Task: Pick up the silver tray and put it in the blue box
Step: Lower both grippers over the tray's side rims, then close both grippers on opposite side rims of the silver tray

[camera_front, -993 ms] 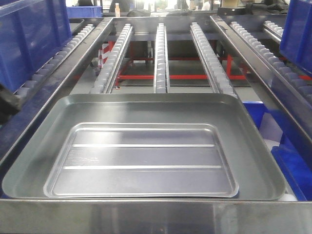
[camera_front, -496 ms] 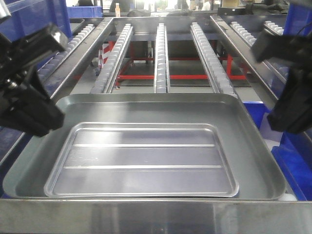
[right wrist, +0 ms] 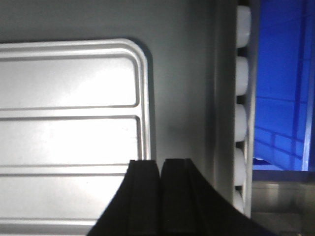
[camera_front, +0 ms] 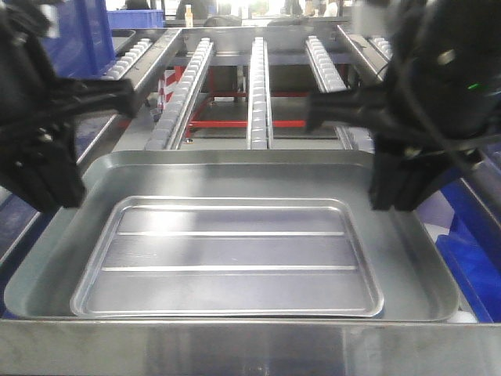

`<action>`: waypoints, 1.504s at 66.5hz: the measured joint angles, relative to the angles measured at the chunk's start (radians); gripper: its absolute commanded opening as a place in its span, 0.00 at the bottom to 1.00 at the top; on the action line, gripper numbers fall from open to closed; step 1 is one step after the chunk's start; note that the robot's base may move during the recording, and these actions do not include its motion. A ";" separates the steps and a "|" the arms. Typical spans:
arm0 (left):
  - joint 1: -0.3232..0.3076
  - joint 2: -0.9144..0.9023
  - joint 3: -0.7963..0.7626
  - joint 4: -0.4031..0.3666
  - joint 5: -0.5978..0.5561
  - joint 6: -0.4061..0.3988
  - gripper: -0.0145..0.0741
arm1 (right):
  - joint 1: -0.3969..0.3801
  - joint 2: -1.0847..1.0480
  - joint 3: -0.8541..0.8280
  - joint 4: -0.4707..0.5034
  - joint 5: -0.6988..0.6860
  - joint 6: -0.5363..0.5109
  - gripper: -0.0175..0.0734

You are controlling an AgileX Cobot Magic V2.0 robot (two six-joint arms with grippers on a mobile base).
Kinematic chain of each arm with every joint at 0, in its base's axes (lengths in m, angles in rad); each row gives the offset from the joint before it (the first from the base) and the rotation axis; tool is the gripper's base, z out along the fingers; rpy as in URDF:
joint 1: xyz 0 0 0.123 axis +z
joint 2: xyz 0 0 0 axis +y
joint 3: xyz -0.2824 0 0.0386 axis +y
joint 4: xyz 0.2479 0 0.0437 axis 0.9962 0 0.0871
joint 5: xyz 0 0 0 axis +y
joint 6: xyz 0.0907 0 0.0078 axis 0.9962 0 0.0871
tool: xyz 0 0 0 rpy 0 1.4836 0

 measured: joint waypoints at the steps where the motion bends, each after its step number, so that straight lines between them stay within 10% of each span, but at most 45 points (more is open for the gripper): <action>1: 0.000 0.005 0.000 -0.003 0.000 0.002 0.16 | 0.000 0.011 -0.004 0.002 0.001 0.000 0.28; 100: -0.066 0.095 -0.004 0.056 -0.044 0.018 0.16 | 0.011 0.114 -0.016 0.040 -0.018 -0.097 0.28</action>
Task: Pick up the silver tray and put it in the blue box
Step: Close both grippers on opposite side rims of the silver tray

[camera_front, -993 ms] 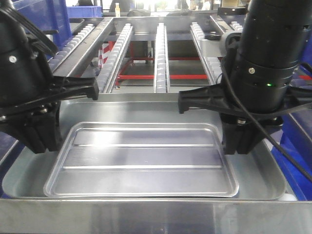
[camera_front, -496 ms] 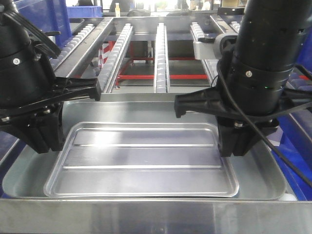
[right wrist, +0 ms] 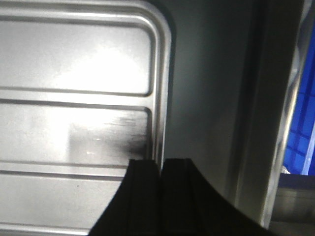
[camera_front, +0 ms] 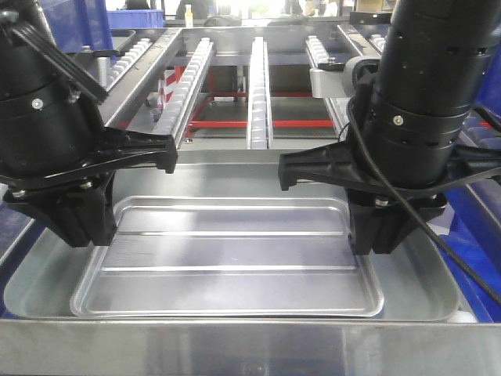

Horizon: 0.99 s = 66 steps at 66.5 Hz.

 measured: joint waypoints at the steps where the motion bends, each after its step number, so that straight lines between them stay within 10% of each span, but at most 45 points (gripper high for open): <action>1: 0.000 0.000 0.000 0.000 0.000 0.000 0.16 | 0.000 0.000 0.000 0.002 0.000 0.000 0.28; 10: 0.000 0.000 0.000 0.003 -0.002 0.000 0.18 | 0.000 0.000 0.000 0.002 0.000 -0.002 0.29; 25: 0.000 0.000 0.000 0.020 -0.002 -0.031 0.58 | 0.000 0.000 0.000 0.008 -0.002 -0.002 0.57; 66: 0.000 0.087 -0.005 0.039 -0.023 -0.089 0.56 | -0.022 0.036 -0.003 0.030 -0.035 -0.002 0.61</action>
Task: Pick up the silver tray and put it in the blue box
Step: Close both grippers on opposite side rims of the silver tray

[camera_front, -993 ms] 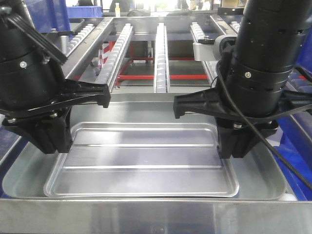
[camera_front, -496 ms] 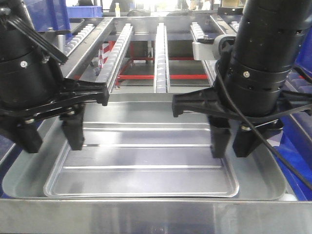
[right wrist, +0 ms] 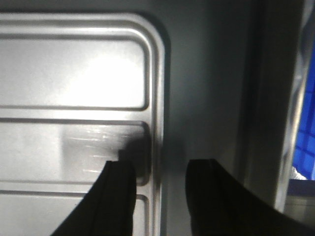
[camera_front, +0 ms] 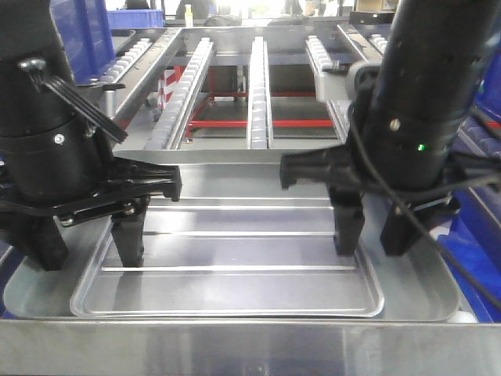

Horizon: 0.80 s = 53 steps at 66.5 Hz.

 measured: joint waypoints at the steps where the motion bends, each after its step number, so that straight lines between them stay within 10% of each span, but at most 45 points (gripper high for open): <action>1: 0.000 0.002 0.000 0.000 0.000 0.000 0.56 | 0.000 0.003 0.000 0.002 0.001 0.000 0.61; 53: 0.000 0.006 -0.001 0.005 -0.010 -0.002 0.56 | 0.000 0.032 -0.006 0.010 -0.032 0.000 0.61</action>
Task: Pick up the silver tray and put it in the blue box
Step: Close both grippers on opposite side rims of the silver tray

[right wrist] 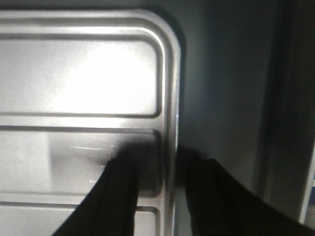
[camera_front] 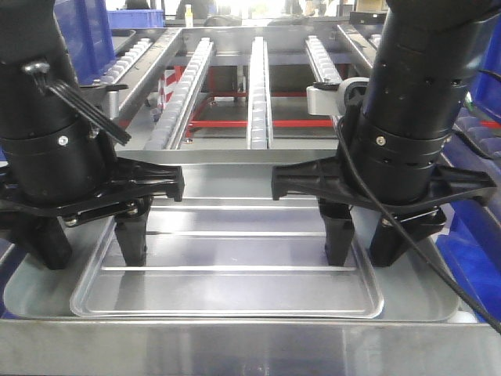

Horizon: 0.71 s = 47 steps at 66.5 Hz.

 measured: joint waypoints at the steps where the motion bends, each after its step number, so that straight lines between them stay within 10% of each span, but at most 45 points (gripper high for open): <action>1: 0.000 0.000 0.000 0.000 0.000 0.000 0.56 | 0.000 0.000 0.000 0.000 0.000 0.000 0.61; 26: 0.000 0.000 0.000 0.000 0.000 0.000 0.43 | 0.000 0.000 0.000 0.000 0.000 0.000 0.58; 47: 0.000 0.000 -0.002 0.001 0.004 0.000 0.15 | -0.002 0.000 -0.002 0.002 0.016 0.000 0.25</action>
